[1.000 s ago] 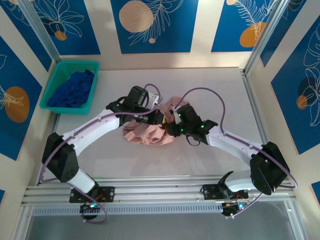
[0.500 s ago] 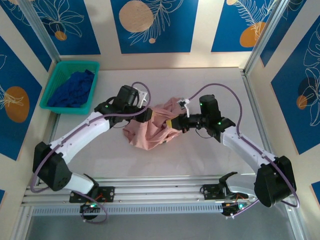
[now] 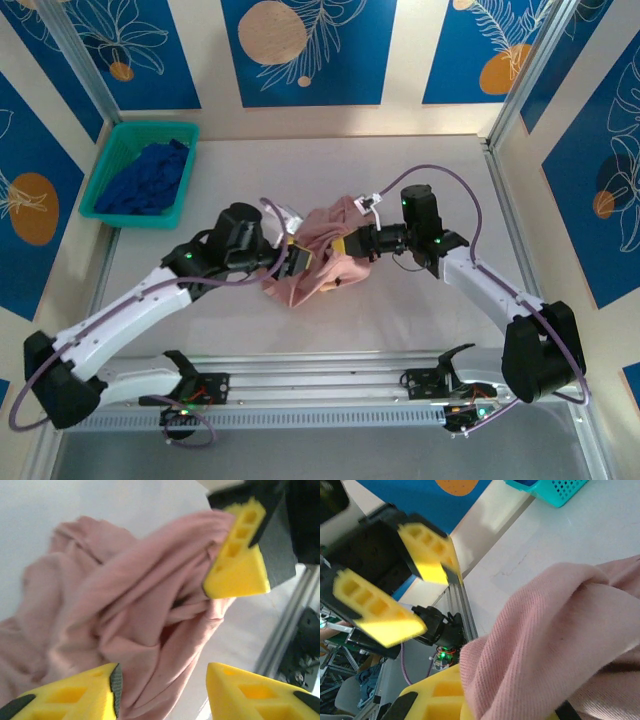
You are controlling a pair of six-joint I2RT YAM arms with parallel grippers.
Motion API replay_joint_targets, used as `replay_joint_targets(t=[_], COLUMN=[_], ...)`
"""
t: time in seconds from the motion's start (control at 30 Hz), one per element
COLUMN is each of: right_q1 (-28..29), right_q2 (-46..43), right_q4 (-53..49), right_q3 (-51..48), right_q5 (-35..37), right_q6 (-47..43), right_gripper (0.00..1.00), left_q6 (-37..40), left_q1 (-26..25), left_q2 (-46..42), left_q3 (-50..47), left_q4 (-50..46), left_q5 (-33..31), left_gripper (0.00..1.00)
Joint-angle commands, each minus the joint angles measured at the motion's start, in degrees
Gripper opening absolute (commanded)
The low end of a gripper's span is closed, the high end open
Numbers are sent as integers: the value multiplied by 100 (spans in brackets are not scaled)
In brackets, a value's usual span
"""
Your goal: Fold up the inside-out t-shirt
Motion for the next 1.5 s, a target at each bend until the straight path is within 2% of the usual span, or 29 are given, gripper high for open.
replay_joint_targets(t=[0.0, 0.2, 0.33, 0.63, 0.7, 0.83, 0.97, 1.03, 1.17, 1.2, 1.37, 1.47], right_q1=[-55, -108, -117, -223, -348, -473, -428, -344, -3, 75, 271, 469], right_q2=[-13, -5, -24, -189, -308, -412, -301, -190, 62, 95, 45, -148], right_q4=[-152, -237, -309, -637, -826, -1067, -1199, -1501, -2734, -2995, -3729, -3835], right_q3=[241, 248, 245, 279, 417, 834, 1237, 1463, 2067, 2184, 2421, 2403], right_q5=[-273, -283, -280, -75, 168, 654, 928, 1231, 2840, 3268, 4435, 4745], right_q6=[-98, -150, -207, -398, -401, -164, 194, 243, -7, -67, -382, -820], right_gripper=[0, 0, 0, 0, 0, 0, 2, 4, 17, 21, 35, 37], left_q6=[344, 625, 627, 645, 613, 375, -391, -837, -1452, -1512, -1523, -1488], left_q1=[-49, -25, -5, 176, 325, 701, 1003, 1120, 1212, 1222, 1250, 1259], left_q2=[613, 1181, 1434, 1437, 1145, 343, -349, -437, -431, -430, -404, -335], left_q3=[135, 363, 456, 608, 549, 321, 66, 45, 54, 62, 59, 76], left_q4=[197, 421, 566, 598, 558, 922, 1801, 2122, 2486, 2478, 2302, 2161], left_q5=[471, 89, 94, 247, 470, 1567, 2419, 2683, 2854, 2821, 2583, 2460], left_gripper=[46, 47, 42, 6, 0, 0, 0, 0, 0, 0, 0, 0])
